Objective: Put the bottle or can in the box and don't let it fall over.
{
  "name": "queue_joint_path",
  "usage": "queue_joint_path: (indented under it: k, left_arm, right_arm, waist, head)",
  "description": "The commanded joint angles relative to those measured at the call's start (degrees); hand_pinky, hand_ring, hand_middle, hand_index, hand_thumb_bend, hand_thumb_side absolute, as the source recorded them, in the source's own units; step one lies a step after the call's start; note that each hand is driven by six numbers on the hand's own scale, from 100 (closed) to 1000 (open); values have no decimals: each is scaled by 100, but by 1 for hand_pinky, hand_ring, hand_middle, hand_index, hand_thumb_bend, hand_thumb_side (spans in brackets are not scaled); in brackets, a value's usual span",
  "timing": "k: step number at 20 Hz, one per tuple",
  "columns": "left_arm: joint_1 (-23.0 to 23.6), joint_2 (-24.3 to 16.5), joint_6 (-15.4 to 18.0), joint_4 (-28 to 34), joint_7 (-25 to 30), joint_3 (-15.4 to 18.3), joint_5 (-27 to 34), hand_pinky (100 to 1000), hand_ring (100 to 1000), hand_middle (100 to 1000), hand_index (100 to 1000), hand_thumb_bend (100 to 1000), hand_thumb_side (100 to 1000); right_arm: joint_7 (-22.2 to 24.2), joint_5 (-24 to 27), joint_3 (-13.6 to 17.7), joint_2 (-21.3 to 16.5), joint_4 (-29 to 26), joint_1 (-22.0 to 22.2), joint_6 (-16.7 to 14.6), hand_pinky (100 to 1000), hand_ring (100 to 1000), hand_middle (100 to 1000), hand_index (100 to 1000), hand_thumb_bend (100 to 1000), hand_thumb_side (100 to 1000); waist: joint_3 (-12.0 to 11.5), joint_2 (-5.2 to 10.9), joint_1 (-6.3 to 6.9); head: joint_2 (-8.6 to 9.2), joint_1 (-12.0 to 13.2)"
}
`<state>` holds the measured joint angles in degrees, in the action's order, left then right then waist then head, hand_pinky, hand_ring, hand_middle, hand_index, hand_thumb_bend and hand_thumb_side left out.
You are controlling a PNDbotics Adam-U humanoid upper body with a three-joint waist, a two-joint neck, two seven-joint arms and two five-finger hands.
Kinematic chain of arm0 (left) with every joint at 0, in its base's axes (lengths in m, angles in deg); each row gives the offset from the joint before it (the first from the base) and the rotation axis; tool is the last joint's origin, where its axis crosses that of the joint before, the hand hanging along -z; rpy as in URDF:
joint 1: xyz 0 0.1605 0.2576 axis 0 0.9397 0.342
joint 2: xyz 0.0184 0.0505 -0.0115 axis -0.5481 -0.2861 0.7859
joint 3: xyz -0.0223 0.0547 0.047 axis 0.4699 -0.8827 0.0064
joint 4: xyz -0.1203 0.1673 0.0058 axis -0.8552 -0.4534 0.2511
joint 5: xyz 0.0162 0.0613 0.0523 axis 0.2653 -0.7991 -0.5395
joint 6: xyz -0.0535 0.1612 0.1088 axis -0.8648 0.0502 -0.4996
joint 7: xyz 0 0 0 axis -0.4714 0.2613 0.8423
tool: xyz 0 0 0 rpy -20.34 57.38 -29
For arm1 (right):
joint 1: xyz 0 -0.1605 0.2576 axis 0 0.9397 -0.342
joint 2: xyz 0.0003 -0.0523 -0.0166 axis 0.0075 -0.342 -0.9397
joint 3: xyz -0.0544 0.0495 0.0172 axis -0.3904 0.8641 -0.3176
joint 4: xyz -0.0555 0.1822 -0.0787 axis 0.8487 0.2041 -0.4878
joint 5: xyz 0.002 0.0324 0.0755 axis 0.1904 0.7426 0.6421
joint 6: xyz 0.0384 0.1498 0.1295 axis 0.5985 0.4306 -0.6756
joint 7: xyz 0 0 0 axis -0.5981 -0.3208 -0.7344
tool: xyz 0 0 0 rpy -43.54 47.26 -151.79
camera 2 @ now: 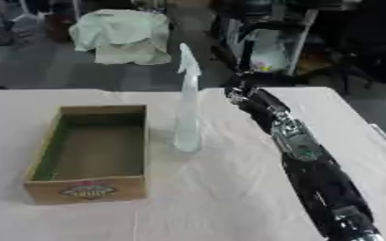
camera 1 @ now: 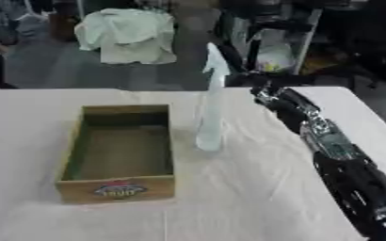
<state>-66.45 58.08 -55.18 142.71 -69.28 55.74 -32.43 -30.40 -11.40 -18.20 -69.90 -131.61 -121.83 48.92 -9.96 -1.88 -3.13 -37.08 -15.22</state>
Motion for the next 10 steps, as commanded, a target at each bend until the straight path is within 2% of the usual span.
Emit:
queue_joint_path:
  k: [1,10]
  left_arm:
    - [-93,-91,10,77,20,-4,-1,1000,1000,1000,829,100,798]
    - [-105,-85,6,80,37,-18,2,1000,1000,1000,829,100,799]
  right_arm:
    - [76,6,13,-107,-177,-107,-59,998,1000,1000,1000,100,470]
    - [54,16,-10,-106,-205,-129,-59,999,1000,1000,1000,100,470]
  waist:
    - [-6,40,24]
    - [-18,19,29]
  head:
    - [46,13]
    - [76,8]
